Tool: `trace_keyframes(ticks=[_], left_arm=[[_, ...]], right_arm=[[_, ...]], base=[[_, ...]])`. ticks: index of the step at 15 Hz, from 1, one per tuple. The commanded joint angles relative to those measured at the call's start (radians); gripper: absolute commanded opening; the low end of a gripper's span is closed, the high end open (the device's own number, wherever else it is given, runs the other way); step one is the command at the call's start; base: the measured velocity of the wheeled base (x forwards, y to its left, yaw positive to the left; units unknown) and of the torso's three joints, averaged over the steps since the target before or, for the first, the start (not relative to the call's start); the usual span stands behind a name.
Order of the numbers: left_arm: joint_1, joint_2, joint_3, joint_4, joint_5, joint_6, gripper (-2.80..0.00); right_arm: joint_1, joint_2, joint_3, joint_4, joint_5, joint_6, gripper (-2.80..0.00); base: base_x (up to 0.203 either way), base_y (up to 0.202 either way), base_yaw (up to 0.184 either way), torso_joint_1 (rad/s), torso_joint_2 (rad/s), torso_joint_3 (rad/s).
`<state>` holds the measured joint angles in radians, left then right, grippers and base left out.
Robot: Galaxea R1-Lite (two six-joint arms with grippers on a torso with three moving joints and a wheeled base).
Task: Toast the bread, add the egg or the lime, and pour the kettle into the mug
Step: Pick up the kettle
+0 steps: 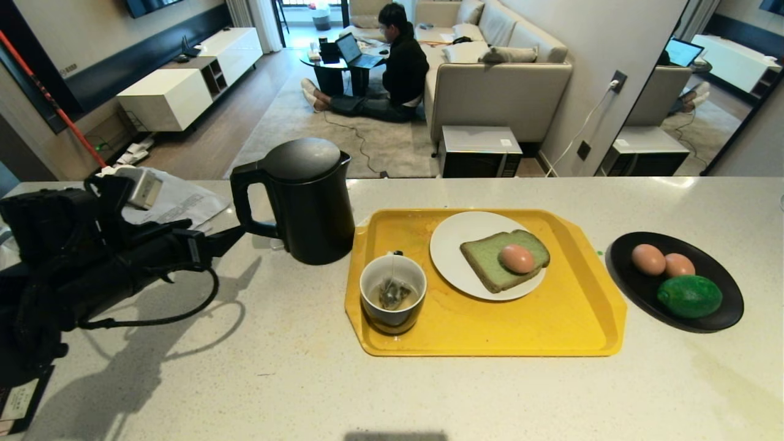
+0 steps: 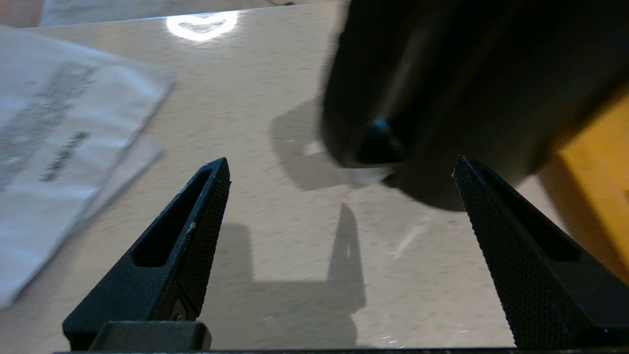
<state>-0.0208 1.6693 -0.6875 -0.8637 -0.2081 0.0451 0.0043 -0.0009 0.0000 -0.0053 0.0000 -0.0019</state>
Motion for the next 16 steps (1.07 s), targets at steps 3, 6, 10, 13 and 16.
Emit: trace_keyframes(ticks=[3,6,10,13,16], left_arm=[[-0.156,-0.007,0.056,-0.057,0.084,-0.031,0.0],[-0.166,-0.008,0.052,-0.063,0.132,-0.033,0.0],[-0.165,-0.028,0.066,-0.065,0.224,-0.035,0.0],[-0.154,-0.022,0.072,-0.062,0.299,-0.044,0.0],[-0.154,0.006,0.066,-0.067,0.294,-0.043,0.0]], right_arm=[[0.0,0.001,0.0,-0.001,0.0,-0.001,-2.8],[0.0,0.001,0.0,-0.001,0.0,-0.001,-2.8],[0.0,0.001,0.001,-0.001,0.0,-0.001,-2.8],[0.0,0.001,0.001,-0.001,0.0,0.0,-2.8],[0.0,0.001,0.002,-0.001,0.0,0.0,-2.8]], base=[[0.0,0.0,0.0,0.0,0.0,0.0],[0.0,0.0,0.0,0.0,0.0,0.0],[0.0,0.0,0.0,0.0,0.0,0.0],[0.0,0.0,0.0,0.0,0.0,0.0],[0.0,0.0,0.0,0.0,0.0,0.0]])
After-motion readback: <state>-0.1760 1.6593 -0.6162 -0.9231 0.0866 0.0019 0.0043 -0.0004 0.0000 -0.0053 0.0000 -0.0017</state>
